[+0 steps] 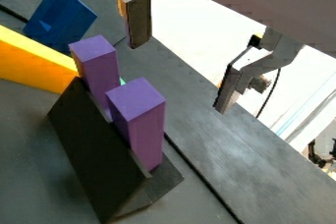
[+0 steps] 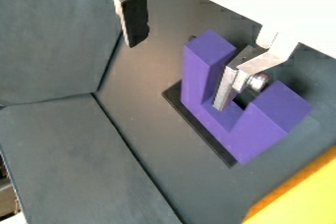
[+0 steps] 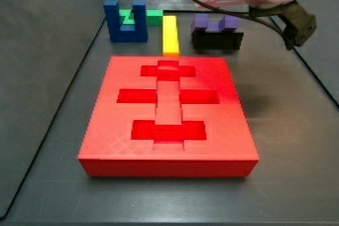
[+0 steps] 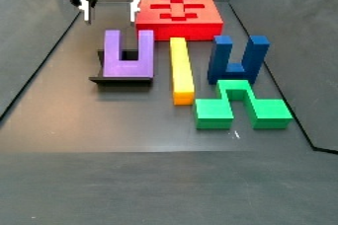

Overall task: Pick up the purple object. Move up. Place the purple object on the fixture. Regrasp the purple object. Move to above the board. Insert the purple object.
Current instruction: Regrasp the purple object.

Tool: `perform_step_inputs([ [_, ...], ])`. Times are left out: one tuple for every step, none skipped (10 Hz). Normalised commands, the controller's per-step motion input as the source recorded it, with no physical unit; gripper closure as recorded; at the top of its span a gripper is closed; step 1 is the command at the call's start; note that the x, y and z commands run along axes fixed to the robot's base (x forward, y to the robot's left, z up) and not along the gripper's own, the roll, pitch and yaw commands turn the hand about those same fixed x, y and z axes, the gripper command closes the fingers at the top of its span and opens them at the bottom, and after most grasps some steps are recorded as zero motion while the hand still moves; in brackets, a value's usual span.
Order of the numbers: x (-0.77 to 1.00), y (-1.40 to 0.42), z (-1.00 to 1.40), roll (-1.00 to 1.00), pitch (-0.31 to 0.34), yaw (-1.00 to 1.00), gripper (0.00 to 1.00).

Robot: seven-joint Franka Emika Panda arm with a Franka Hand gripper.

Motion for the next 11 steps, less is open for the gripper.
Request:
perform_step_inputs([
  [0.30, -0.06, -0.21, 0.27, 0.197, 0.16, 0.00],
  [0.37, 0.00, 0.00, 0.00, 0.000, 0.00, 0.00],
  [0.44, 0.00, 0.00, -0.04, -0.086, 0.00, 0.00],
  [0.45, 0.03, 0.00, -0.14, -0.129, 0.00, 0.00],
  [0.41, 0.09, -0.04, -0.27, -0.151, 0.00, 0.00],
  [0.35, 0.04, -0.11, -0.25, -0.080, 0.00, 0.00],
  [0.24, 0.00, -0.17, -0.08, 0.000, 0.00, 0.00],
  [0.12, 0.00, -0.34, 0.00, 0.083, 0.00, 0.00],
  [0.01, 0.00, -0.29, 0.08, 0.163, 0.00, 0.00],
  [0.00, 0.00, -0.21, 0.11, 0.174, -0.04, 0.00],
  [0.00, 0.00, -0.27, 0.11, 0.163, 0.00, 0.00],
])
